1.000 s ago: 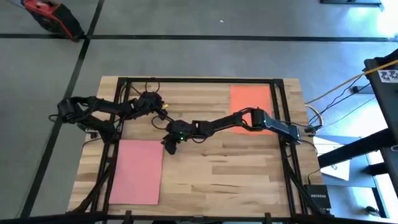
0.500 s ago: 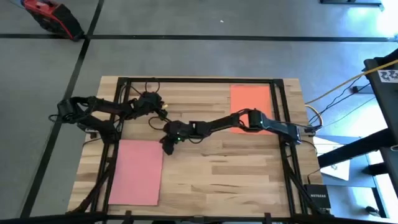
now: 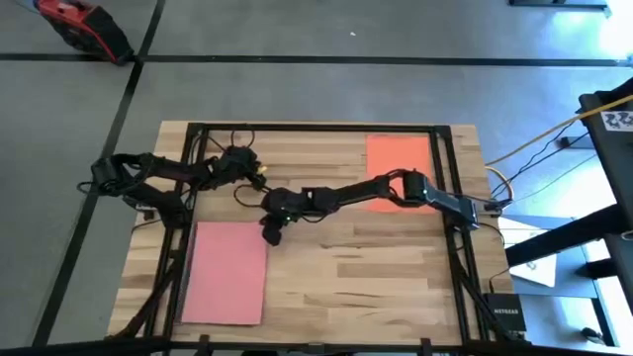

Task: Organize paper
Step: Move the pink paper from bottom left to the top middle table

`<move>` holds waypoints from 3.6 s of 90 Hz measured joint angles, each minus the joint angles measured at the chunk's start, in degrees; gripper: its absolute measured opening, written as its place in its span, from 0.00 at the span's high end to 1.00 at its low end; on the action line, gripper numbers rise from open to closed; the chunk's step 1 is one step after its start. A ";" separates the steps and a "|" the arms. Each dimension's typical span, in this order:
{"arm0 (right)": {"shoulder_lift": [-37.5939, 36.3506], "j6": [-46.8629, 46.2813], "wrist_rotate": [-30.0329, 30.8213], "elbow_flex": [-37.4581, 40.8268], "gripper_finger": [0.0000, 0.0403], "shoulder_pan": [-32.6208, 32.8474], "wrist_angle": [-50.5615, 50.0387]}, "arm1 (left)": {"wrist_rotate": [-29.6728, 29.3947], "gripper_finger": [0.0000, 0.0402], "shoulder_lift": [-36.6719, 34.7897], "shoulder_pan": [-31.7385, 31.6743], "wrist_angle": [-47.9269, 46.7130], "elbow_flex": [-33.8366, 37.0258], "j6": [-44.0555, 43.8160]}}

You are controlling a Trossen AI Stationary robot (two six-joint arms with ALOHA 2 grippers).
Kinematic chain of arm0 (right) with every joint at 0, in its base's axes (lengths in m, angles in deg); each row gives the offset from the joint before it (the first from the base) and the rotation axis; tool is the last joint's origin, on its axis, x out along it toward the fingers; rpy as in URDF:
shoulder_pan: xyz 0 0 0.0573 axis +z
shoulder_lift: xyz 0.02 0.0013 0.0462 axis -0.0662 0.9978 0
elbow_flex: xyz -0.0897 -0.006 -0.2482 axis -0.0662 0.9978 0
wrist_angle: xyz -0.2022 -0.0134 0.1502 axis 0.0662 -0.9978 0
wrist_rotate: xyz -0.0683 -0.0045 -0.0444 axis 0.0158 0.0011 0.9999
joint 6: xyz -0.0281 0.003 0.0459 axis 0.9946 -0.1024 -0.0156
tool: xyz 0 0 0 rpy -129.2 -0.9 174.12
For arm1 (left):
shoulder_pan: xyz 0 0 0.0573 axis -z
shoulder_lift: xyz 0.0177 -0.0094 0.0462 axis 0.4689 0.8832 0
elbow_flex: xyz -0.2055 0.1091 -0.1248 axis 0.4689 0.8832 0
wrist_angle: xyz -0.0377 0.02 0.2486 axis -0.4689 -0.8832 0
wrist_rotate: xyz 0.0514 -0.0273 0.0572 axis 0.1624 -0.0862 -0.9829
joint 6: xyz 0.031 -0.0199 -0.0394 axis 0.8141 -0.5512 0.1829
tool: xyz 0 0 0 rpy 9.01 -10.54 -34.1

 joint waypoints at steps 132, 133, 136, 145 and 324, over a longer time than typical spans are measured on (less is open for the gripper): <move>-6.21 9.36 6.06 0.22 0.57 -1.48 -23.68 | 0.03 1.00 0.00 -0.02 -0.71 0.00 -0.67; -6.21 9.37 6.05 0.22 0.57 -1.54 -23.68 | 0.03 1.00 0.00 -0.02 -0.71 0.00 -0.69; -6.21 9.31 5.96 0.22 0.59 -1.72 -23.68 | 0.03 1.00 0.00 -0.02 -0.71 0.00 -0.69; -6.21 8.13 5.19 0.22 0.66 -2.44 -23.68 | 0.03 1.00 0.00 -0.02 -0.74 0.00 -0.69; -6.17 4.83 -0.62 3.78 0.69 -3.68 -20.71 | 0.03 1.00 0.00 -0.01 -0.74 0.00 -0.67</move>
